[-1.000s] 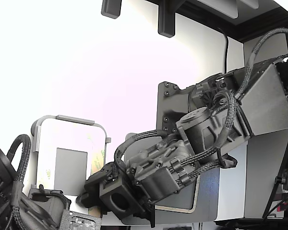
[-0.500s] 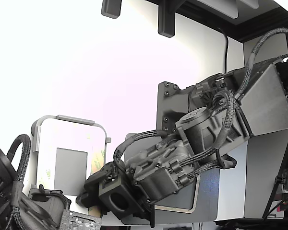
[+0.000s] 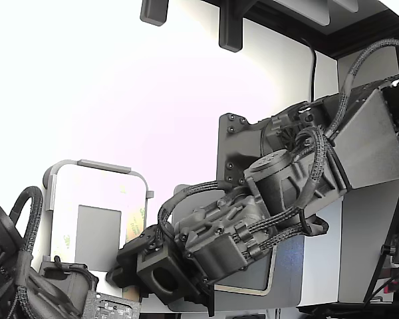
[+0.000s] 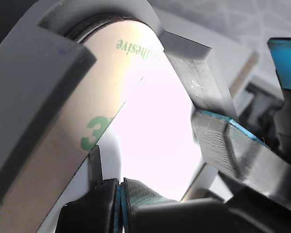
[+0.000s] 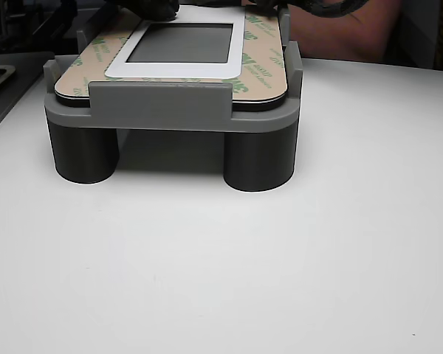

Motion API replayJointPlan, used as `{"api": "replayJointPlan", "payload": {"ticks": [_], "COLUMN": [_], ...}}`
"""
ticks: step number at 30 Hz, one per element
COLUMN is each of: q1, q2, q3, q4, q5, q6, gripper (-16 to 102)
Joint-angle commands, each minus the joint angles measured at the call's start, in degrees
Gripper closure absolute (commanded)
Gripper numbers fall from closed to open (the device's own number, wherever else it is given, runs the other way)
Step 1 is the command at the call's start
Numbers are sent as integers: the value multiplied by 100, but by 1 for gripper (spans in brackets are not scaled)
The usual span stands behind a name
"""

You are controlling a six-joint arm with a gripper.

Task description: Peel off protective film from adhesive tape.

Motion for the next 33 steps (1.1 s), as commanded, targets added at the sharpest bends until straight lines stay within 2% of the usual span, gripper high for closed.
{"api": "replayJointPlan", "payload": {"ticks": [1, 33], "q1": [-35, -9], "q2": [105, 62], "q3": [-185, -264], "q4": [0, 70], "q5": [0, 35], "q6": [9, 18], "gripper": [96, 96]}}
